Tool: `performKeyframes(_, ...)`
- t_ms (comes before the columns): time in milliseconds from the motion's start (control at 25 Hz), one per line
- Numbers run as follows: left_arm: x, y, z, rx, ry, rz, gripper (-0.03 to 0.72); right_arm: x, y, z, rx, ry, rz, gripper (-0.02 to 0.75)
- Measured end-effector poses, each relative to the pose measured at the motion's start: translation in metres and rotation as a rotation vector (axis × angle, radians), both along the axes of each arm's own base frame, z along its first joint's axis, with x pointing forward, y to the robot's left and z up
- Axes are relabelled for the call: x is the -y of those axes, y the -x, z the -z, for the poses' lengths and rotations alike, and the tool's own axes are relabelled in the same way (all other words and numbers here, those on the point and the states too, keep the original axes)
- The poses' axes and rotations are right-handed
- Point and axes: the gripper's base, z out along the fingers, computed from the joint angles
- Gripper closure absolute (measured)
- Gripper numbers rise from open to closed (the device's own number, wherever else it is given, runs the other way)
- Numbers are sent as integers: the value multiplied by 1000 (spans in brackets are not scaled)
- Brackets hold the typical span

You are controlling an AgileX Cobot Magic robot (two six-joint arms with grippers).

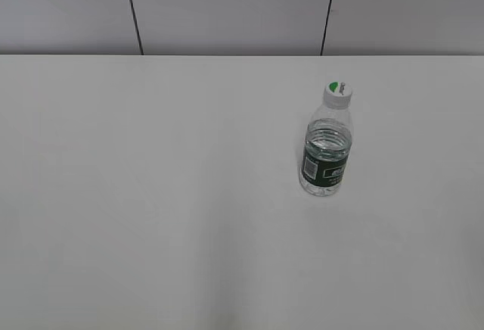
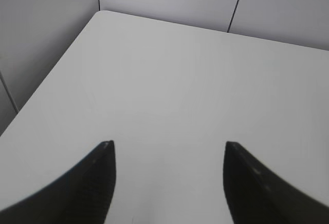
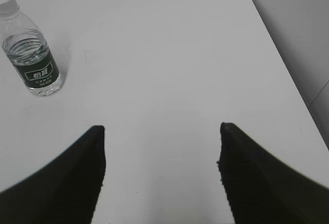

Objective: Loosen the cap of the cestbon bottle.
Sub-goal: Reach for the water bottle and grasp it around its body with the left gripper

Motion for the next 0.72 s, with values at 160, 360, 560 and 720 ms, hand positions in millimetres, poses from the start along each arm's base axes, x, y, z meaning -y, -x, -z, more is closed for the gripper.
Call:
performKeyframes(160, 0, 0, 0, 0, 0, 0, 184, 0, 0, 0, 0, 0, 0, 211)
performKeyframes(360, 0, 0, 0, 0, 0, 0, 184, 0, 0, 0, 0, 0, 0, 211)
performKeyframes(560, 0, 0, 0, 0, -1, -1, 184, 0, 0, 0, 0, 0, 0, 211)
performKeyframes(720, 0, 0, 0, 1, -5, -4, 184, 0, 0, 0, 0, 0, 0, 211)
